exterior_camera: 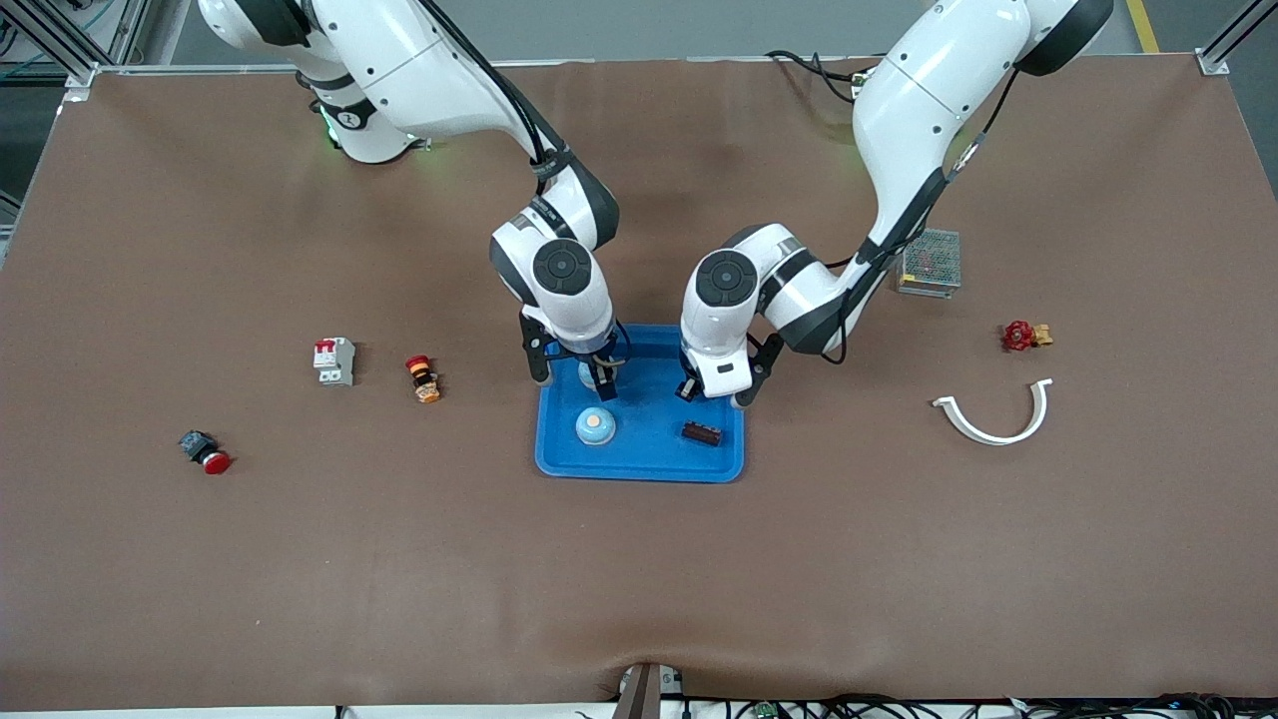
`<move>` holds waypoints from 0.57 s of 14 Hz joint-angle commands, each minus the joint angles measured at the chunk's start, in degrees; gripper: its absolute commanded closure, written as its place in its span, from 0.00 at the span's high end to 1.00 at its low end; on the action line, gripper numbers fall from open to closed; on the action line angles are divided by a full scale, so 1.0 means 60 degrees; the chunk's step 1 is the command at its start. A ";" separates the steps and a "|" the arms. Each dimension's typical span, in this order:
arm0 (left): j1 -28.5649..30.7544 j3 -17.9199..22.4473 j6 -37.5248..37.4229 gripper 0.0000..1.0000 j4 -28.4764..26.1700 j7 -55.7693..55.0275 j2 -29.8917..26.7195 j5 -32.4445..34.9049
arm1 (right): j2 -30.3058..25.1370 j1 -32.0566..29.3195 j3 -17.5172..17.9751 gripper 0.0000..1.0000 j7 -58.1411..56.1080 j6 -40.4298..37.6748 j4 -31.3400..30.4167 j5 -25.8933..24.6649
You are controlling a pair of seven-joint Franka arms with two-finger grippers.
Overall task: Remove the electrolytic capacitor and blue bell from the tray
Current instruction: 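Grasp the brown capacitor with the left gripper while the right gripper grasps the bell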
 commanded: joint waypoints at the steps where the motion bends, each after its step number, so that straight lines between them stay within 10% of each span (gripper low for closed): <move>1: -0.0041 0.0001 -0.0175 0.00 0.0058 -0.0257 -0.0433 0.0197 | 0.0170 0.0113 -0.0105 1.00 0.0284 0.0194 0.0113 -0.0222; 8: 0.0748 -0.0013 -0.2356 0.00 -0.0015 -0.0155 -0.1854 -0.0358 | 0.0170 0.0039 -0.0120 1.00 0.0225 0.0194 0.0113 -0.0471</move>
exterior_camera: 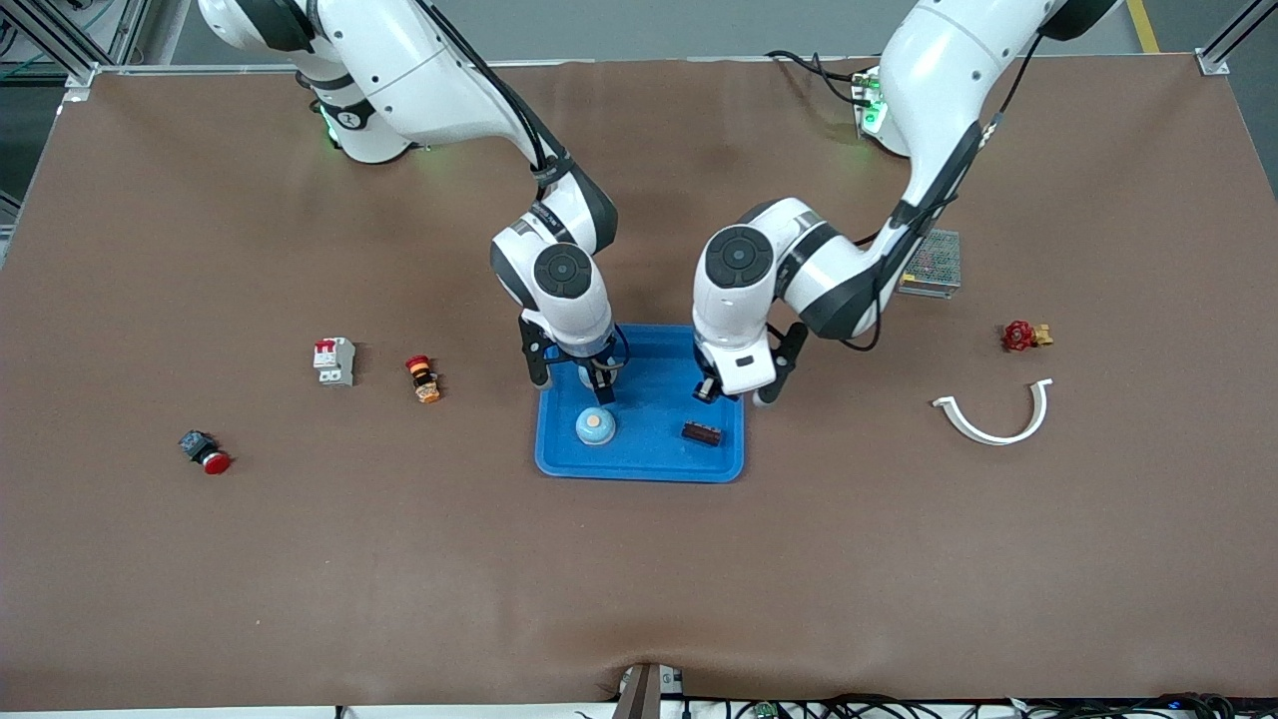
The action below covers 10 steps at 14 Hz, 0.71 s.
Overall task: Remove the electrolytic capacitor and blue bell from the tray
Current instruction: 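Grasp the brown capacitor with the left gripper while the right gripper grasps the bell, then carry the capacitor toward the white arc while the right gripper carries the bell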
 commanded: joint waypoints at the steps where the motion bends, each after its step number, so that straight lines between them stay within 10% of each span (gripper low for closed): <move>1: 0.0632 -0.0040 -0.0641 0.00 -0.0308 0.0081 -0.0664 -0.0429 | 0.0061 0.0078 -0.0036 0.93 0.0222 0.0036 0.0111 -0.0297; 5: 0.1571 -0.0172 -0.1461 0.00 -0.0337 0.1529 -0.0695 -0.0913 | 0.0046 0.0254 -0.0022 0.00 0.0280 0.0051 0.0111 -0.0575; 10: 0.2391 -0.0157 -0.1727 0.00 -0.0864 0.3111 -0.0637 -0.0987 | -0.0056 0.0255 -0.0007 0.00 0.0266 -0.0036 0.0184 -0.0546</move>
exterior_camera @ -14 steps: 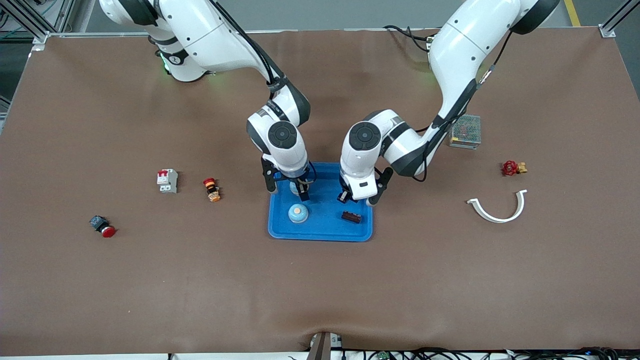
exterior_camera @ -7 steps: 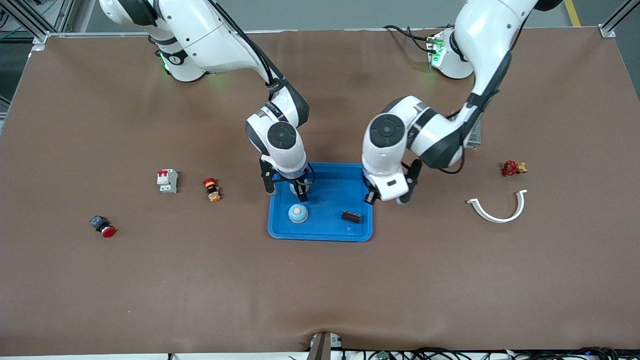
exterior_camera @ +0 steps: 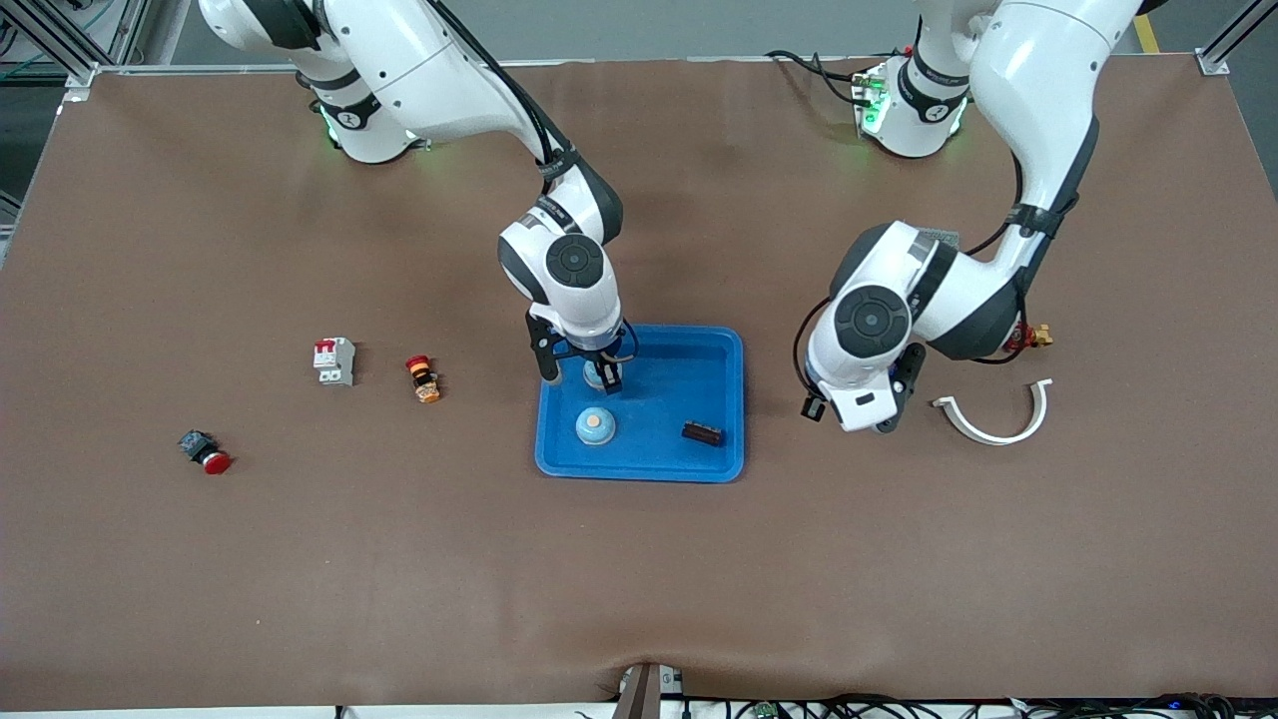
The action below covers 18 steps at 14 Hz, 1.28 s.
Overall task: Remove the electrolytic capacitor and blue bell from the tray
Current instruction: 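Carry the capacitor toward the white arc while the right gripper carries the bell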
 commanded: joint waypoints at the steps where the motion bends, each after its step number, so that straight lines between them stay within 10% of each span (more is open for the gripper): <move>1: 0.0519 -0.0109 -0.0075 0.00 -0.0276 0.1114 -0.0097 -0.0136 | -0.0100 0.0024 -0.0022 0.00 0.0147 -0.0098 0.0143 -0.0214; 7: 0.1517 -0.0094 0.0334 0.00 -0.0832 0.2833 0.0079 0.0040 | -0.0686 -0.0472 0.0050 0.00 -0.1386 -0.2506 0.1150 -0.0024; 11: 0.1604 -0.0035 0.0569 0.00 -0.1404 0.2833 -0.0008 0.0055 | -0.1051 -0.1322 0.0139 0.00 -0.4679 -0.4870 0.2310 0.1057; 18: 0.2059 -0.0035 0.1328 0.00 -0.2062 0.2833 0.0138 0.0450 | -0.2033 -0.2831 0.0066 0.00 -1.0275 -0.6732 0.2223 0.0623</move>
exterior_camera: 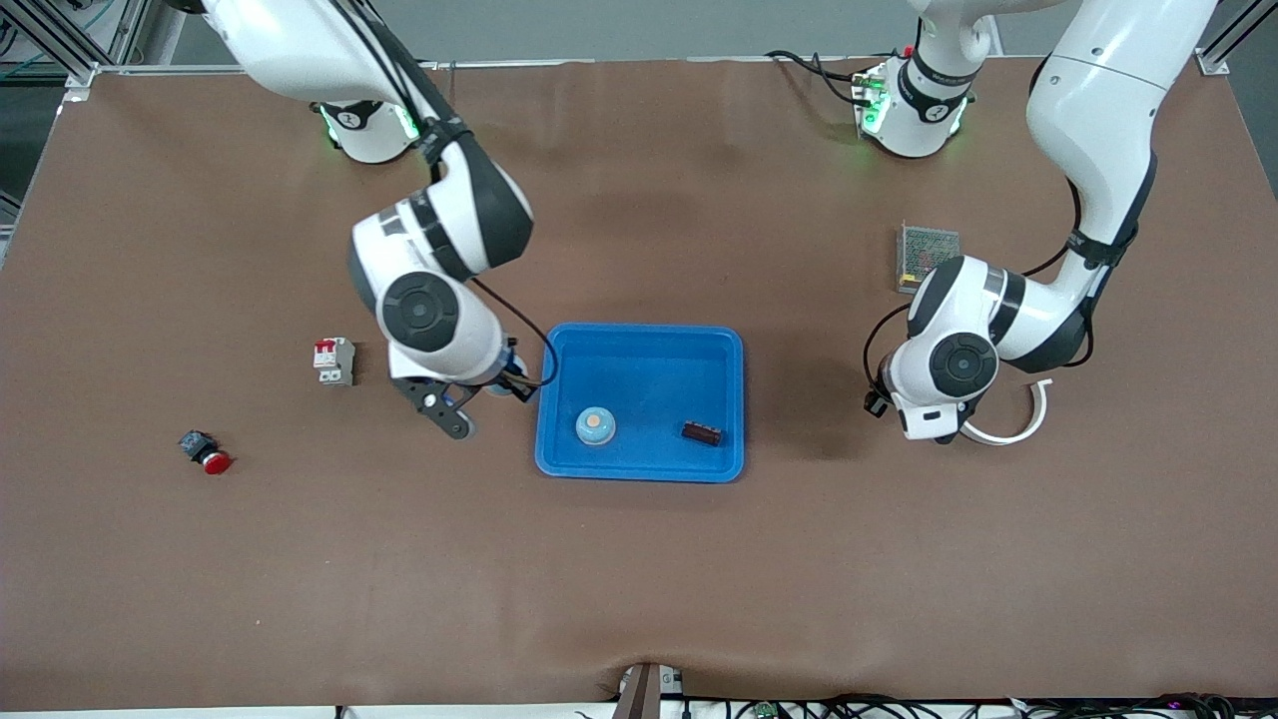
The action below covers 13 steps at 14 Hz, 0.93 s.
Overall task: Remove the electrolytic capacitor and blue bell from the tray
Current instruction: 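Carry the capacitor toward the white arc while the right gripper carries the bell, then set the capacitor by the arc while the right gripper lowers the bell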
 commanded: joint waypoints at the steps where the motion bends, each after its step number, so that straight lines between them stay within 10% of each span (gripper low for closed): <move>1: 0.0171 -0.0050 0.0811 0.00 -0.0489 0.0062 0.0008 0.0242 | -0.0367 -0.0501 0.0144 0.00 -0.2298 -0.0583 -0.0175 -0.0631; 3: 0.0331 -0.0049 0.1064 0.18 -0.0549 0.0062 0.0024 0.0256 | -0.0557 -0.0795 0.0144 0.00 -0.4436 -0.0994 -0.0175 -0.1015; 6: 0.0347 -0.0050 0.1064 1.00 -0.0505 0.0062 -0.0020 0.0242 | -0.0995 -0.1307 0.0129 0.00 -0.7133 -0.1390 -0.0233 -0.1379; 13: 0.0245 -0.0152 0.0962 1.00 -0.0096 -0.0273 -0.0386 0.0110 | -0.2694 -0.3166 0.0144 0.00 -1.1705 -0.1407 -0.1696 -0.1909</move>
